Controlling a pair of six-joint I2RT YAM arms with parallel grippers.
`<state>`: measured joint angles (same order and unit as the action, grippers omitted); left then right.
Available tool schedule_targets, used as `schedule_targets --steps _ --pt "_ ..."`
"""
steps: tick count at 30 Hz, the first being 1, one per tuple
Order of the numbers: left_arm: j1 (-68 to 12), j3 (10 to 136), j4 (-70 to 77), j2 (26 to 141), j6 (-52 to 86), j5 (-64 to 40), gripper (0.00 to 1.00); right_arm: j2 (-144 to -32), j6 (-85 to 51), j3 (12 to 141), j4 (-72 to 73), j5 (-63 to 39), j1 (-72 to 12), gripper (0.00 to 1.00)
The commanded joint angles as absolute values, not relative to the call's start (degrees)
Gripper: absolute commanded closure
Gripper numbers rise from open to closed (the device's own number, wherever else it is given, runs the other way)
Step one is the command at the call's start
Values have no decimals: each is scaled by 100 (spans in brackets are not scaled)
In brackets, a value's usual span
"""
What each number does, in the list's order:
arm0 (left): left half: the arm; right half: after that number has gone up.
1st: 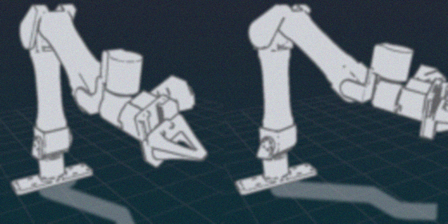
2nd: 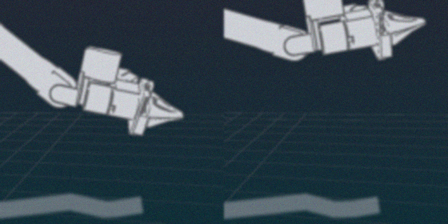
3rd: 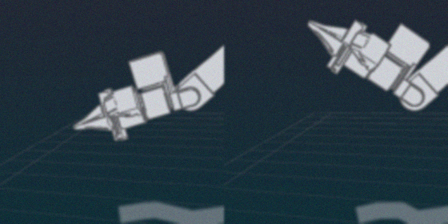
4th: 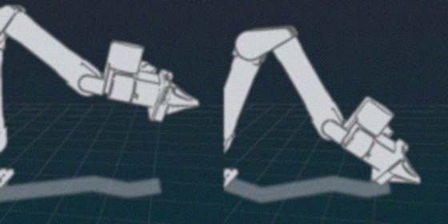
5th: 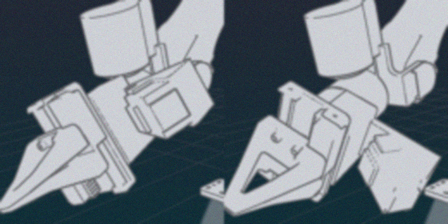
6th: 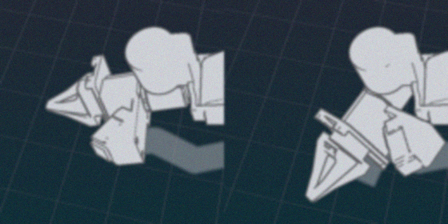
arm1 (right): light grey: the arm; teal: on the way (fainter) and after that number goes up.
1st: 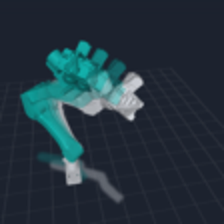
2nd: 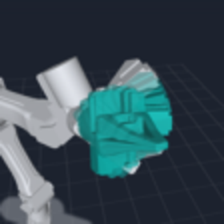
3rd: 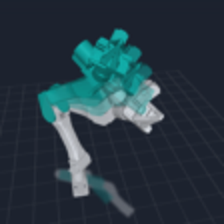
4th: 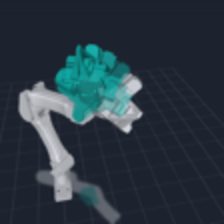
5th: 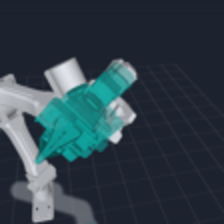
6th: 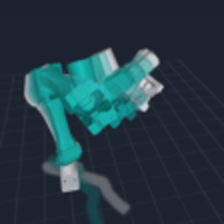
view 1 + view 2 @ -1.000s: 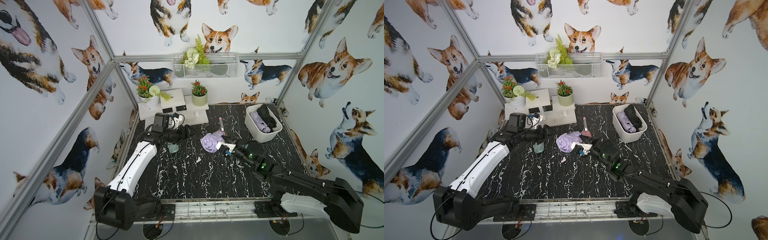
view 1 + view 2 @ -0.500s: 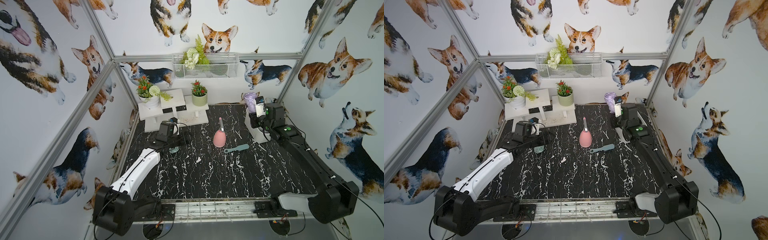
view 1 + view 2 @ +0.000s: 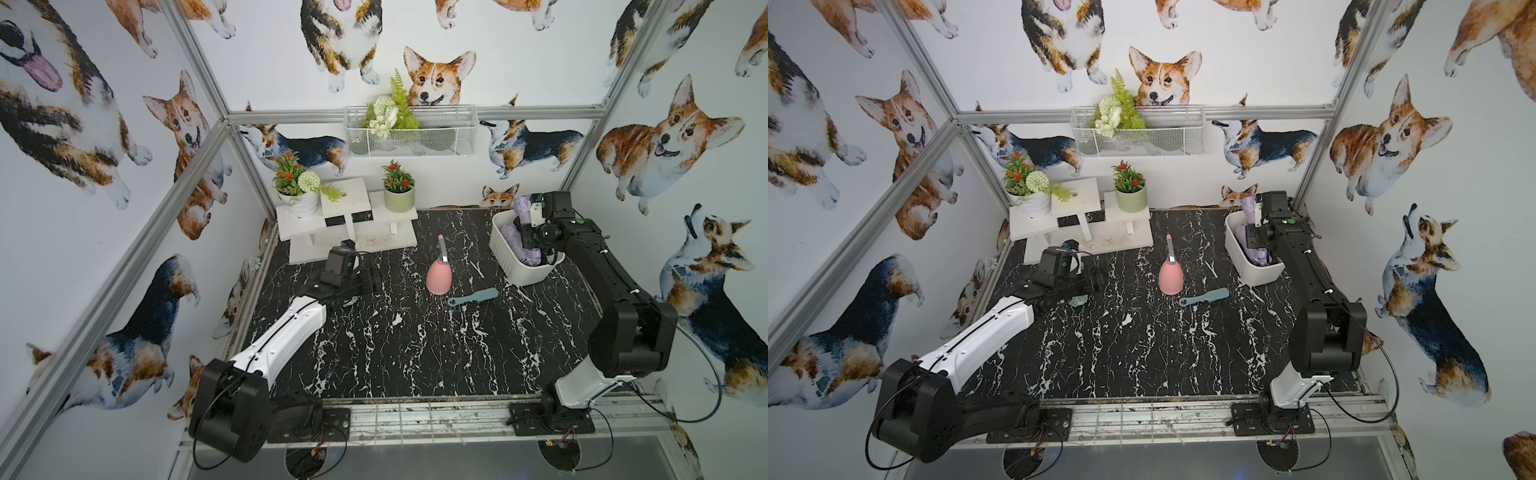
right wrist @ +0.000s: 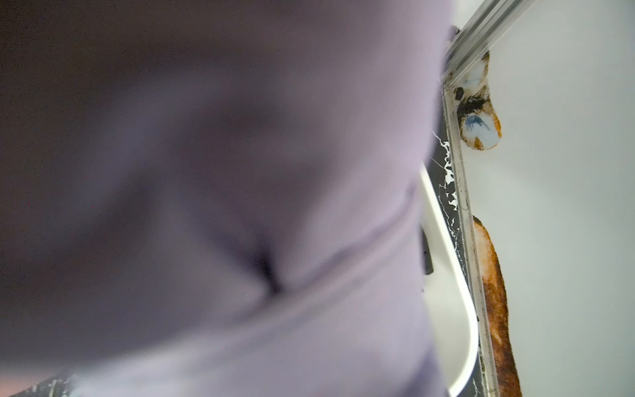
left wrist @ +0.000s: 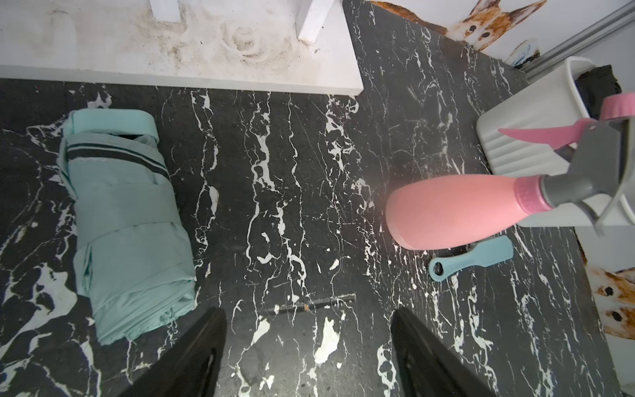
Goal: Put the umbrella into the storage box
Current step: Place the umbrella in the storage box, then pick up the umbrella from the center of the board.
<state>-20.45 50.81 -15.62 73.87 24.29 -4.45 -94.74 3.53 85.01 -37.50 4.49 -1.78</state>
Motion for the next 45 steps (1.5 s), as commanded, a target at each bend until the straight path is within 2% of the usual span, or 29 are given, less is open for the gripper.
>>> schedule_targets --steps 1,4,8,14,19,30,37,45 --pt "-2039 5159 -1584 7392 2416 -133 19 -9799 694 8743 -3674 549 -114 83" --pt "-2039 5167 -1564 7417 2435 -152 19 -10158 762 9022 -3802 567 -104 78" --pt "-2039 5197 -1645 7507 2408 -178 18 -10467 740 9349 -4123 511 -106 49" --pt "-2040 5238 -1925 7506 2394 127 16 -10133 603 9071 -4032 455 -106 34" --pt "-2018 5254 -2147 7401 2510 391 11 -9657 170 8889 -3976 337 -106 32" --pt "-1317 5276 -2488 7333 2676 617 11 -8479 -819 7573 -3140 -614 -327 32" --pt "-1049 5618 -2496 8039 2455 571 11 -8084 -1145 7047 -2606 -1265 -718 31" --pt "-953 5737 -2273 8932 2443 519 10 -7751 -1158 6926 -2569 -1248 -793 30"
